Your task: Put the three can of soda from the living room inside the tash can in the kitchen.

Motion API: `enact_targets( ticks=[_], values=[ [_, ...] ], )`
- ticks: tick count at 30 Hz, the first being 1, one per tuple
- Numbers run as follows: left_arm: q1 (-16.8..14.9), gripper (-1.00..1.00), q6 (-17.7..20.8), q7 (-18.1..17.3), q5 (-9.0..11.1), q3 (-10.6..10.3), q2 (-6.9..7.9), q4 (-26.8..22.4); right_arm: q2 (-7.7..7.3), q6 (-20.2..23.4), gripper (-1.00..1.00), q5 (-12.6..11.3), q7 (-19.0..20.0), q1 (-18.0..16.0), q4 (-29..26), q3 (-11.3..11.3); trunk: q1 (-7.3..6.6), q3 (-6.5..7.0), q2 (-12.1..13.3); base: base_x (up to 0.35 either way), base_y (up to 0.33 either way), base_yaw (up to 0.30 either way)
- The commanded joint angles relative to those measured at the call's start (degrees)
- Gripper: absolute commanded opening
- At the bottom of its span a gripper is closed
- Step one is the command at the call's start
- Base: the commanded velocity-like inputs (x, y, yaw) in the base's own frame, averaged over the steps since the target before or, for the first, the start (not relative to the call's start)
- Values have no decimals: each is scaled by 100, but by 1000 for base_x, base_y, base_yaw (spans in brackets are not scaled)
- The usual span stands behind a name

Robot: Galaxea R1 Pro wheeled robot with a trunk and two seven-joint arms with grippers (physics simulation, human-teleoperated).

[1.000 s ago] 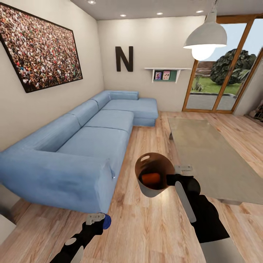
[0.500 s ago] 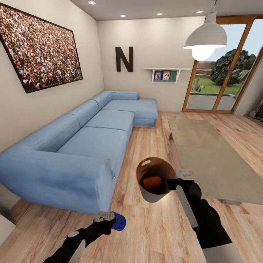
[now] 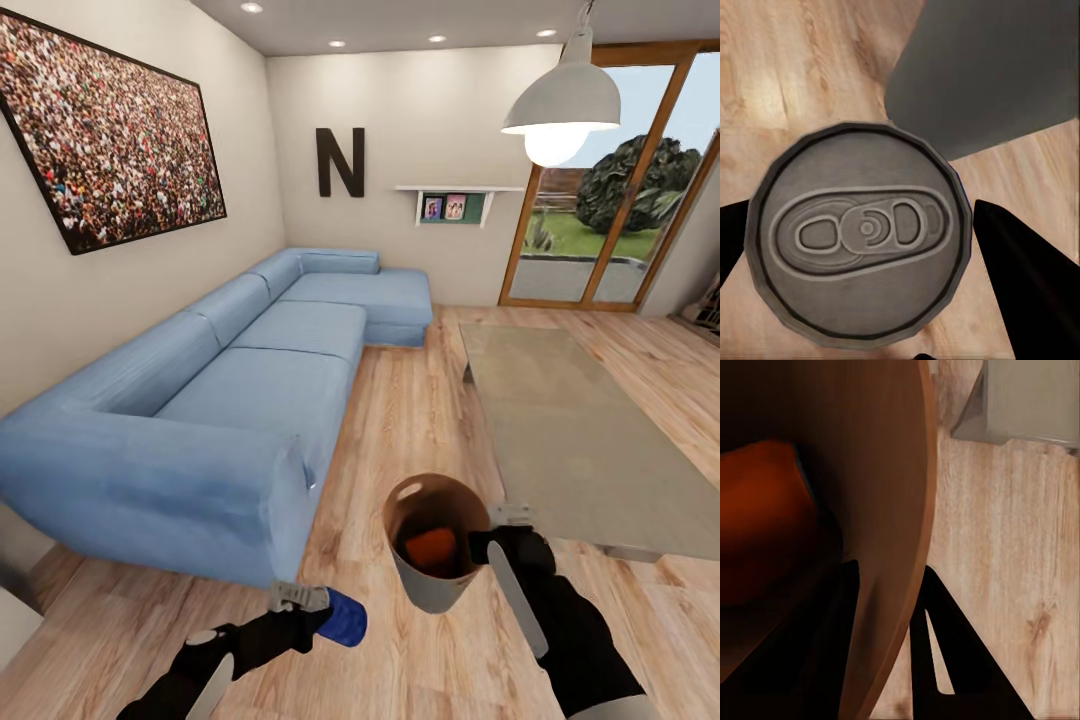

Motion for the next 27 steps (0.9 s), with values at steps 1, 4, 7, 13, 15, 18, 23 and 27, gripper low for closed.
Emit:
enact_targets(
  ticks=[1,4,7,13,15,18,23,27],
  values=[
    [0,-100,21,-19,-5,-1,0,-28,-5,-20,-100,20,10,-1,25,1,0,1,-1,0,0,0],
    [0,-100,260,-594,-7,-3,1,-161,-23,-384,-100,20,18,9,422,1,0,1,-1,0,0,0],
    [0,-100,382,-950,-9,1,2,-192,-48,-574,-100,20,20,11,666,1,0,1,-1,0,0,0],
    [0,-100,534,-1325,-3,-2,2,-443,-85,-633,-100,20,24,34,982,1,0,1,-1,0,0,0],
    [0,-100,796,-1569,-7,-1,2,-666,-122,-728,-100,20,27,36,1053,1,0,1,-1,0,0,0],
    [0,-100,995,-1701,-7,-2,2,-971,-141,-887,-100,20,29,37,1169,1,0,1,-1,0,0,0],
    [0,-100,1155,-1752,-2,-2,2,-1326,-151,-950,-100,20,29,37,1248,1,0,1,-1,0,0,0],
    [0,-100,1400,-1762,-1,4,2,-1549,-157,-963,-100,20,29,37,1265,1,0,1,-1,0,0,0]
  ],
)
